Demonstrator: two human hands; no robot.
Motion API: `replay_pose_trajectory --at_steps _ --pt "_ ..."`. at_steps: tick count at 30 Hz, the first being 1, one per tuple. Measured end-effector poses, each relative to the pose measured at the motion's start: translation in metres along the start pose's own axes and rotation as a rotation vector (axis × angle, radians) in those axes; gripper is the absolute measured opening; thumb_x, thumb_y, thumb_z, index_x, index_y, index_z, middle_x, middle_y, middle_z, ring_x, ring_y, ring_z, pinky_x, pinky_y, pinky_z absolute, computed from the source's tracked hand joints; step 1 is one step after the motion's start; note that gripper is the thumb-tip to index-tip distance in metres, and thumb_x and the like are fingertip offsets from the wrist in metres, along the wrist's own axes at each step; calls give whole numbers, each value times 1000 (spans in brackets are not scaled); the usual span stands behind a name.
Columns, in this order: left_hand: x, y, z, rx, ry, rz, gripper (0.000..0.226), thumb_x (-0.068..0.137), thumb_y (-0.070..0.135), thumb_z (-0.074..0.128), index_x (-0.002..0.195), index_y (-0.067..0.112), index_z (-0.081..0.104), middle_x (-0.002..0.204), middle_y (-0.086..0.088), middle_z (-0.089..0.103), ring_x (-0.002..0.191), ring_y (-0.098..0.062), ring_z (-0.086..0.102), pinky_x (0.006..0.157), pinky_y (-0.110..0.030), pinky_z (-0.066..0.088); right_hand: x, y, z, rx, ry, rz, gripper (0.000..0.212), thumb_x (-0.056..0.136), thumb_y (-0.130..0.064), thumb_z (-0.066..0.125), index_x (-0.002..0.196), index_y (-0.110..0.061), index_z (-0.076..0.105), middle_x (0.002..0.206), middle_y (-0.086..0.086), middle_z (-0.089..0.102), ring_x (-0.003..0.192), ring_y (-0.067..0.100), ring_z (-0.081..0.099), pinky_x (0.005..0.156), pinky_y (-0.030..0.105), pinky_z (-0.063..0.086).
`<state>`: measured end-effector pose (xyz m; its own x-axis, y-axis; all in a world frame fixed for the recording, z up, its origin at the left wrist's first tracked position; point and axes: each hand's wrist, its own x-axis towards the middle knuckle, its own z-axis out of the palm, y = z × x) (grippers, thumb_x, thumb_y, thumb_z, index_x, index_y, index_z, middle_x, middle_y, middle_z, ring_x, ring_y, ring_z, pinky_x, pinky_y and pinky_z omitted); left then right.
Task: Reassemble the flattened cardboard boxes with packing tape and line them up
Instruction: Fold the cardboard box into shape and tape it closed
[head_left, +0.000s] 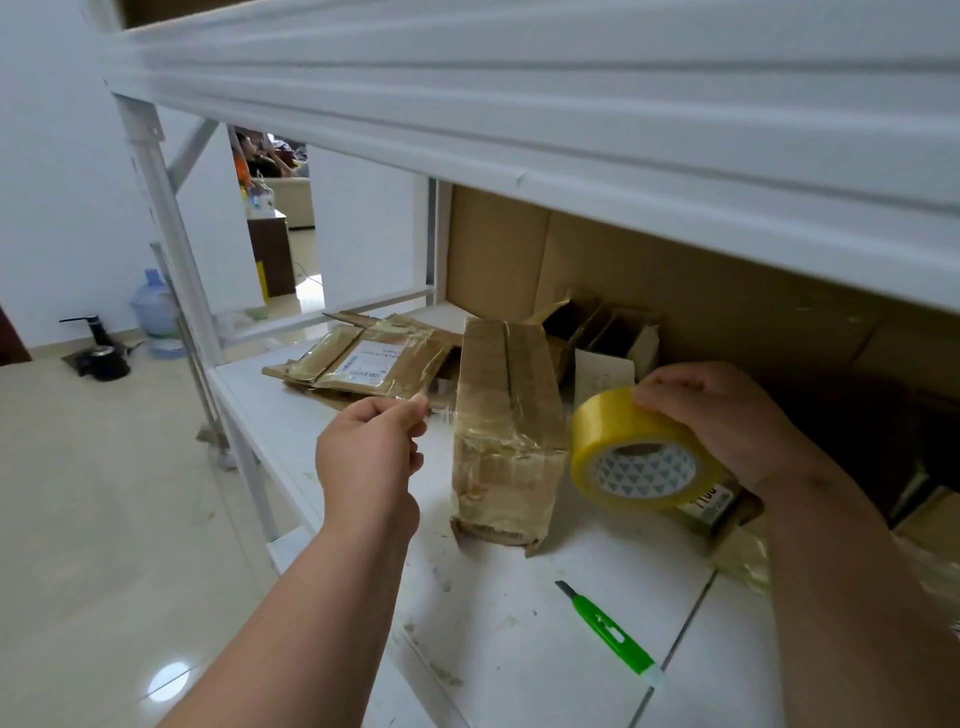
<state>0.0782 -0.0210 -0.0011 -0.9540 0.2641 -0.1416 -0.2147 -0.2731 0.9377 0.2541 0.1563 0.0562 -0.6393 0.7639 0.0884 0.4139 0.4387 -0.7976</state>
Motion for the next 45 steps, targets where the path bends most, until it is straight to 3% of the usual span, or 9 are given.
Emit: replay_pose_trajectory --at_steps 11,17,21,24,26,30,34,40,45 --pt "8 -22 -3 121 -42 -129 16 81 13 76 76 1 66 66 -7 62 54 -17 45 53 -27 42 5 10 10 -121 -105 92 23 92 -43 59 109 -29 68 106 1 63 97 19 60 69 27 41" --pt "11 -24 -6 319 -204 -185 27 83 29 75 85 4 68 67 -7 55 55 -17 44 48 -26 37 -3 11 17 -60 -90 49 15 96 -35 56 83 -35 62 94 -5 60 86 9 56 66 25 39" --pt "13 -27 -7 405 -233 -90 41 82 34 78 113 22 54 94 -4 57 79 -20 54 64 -31 44 -9 12 20 -29 -71 46 14 96 -34 55 83 -35 60 96 -6 58 85 9 54 68 26 40" --pt "10 -27 -4 403 -286 94 15 92 11 64 99 23 68 85 2 69 81 -19 64 68 -28 47 -14 13 25 9 -60 57 15 96 -36 55 82 -40 58 97 -8 57 88 11 54 80 33 47" --pt "6 -21 -2 364 -315 99 32 96 4 49 90 24 73 89 3 74 82 -11 68 66 -24 50 -18 10 29 40 -38 51 19 96 -34 56 79 -41 57 93 -11 56 87 9 55 85 37 47" --pt "11 -10 0 459 -320 177 19 99 35 52 97 27 68 102 5 70 95 -14 64 81 -36 52 -23 5 38 90 -32 47 16 94 -37 60 81 -34 68 89 -4 67 86 12 63 84 37 52" --pt "28 -5 1 835 -409 348 71 81 55 71 141 31 42 129 12 44 112 -11 49 94 -38 46 -26 4 65 78 -126 32 22 94 -35 62 91 -15 70 83 5 70 84 21 68 77 37 54" --pt "50 -15 -7 777 -478 193 66 79 42 79 138 43 50 129 1 43 113 -21 54 98 -48 51 -39 25 96 280 -217 121 23 78 -30 65 96 -17 72 95 9 73 89 22 70 82 39 55" --pt "58 -25 -14 727 -468 183 58 92 39 65 146 40 44 124 4 46 115 -15 49 98 -32 41 -39 30 109 390 -209 130 34 70 -34 62 99 -18 71 95 8 74 87 18 71 79 34 55"
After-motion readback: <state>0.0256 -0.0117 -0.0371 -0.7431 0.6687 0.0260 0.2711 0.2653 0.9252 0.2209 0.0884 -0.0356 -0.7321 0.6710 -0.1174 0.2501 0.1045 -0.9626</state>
